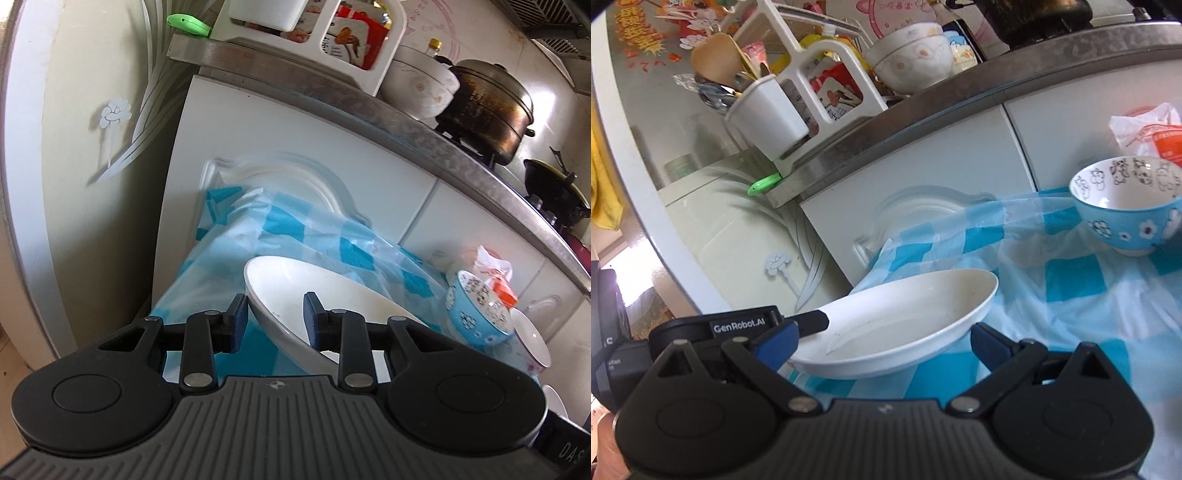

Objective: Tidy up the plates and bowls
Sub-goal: 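Lift the plain white plate with the left gripper toward the grey-flower plate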

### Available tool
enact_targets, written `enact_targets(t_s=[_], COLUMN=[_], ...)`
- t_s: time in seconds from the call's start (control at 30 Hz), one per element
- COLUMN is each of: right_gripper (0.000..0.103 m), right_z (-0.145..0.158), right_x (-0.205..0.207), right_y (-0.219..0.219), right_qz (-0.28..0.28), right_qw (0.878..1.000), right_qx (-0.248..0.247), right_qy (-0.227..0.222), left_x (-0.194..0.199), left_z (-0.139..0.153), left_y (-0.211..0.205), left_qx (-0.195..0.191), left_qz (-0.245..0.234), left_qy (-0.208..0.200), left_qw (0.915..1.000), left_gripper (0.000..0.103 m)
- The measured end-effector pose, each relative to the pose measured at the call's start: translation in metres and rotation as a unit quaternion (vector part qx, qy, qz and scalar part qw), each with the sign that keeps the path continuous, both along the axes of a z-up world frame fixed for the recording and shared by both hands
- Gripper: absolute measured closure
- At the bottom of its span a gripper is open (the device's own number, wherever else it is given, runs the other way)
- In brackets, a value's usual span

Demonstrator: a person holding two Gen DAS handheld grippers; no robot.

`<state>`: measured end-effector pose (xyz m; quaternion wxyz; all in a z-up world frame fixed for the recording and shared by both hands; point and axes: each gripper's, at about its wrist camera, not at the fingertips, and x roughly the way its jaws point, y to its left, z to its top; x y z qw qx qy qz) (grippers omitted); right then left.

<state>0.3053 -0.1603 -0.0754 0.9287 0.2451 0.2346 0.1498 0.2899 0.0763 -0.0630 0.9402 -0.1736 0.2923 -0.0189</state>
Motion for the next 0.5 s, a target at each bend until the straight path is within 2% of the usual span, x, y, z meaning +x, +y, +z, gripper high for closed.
enact_targets(t_s=[0.5], right_gripper=[0.008], right_z=[0.013], right_x=[-0.076], right_y=[-0.021], right_qz=[-0.007], right_qw=[0.999], right_qx=[0.011], right_qy=[-0.029], left_x=[-0.077], left_z=[0.007], left_y=[-0.019], left_qx=[-0.014], left_qz=[-0.018], left_qy=[-0.022], left_qw=[0.9995], left_gripper=[0.069])
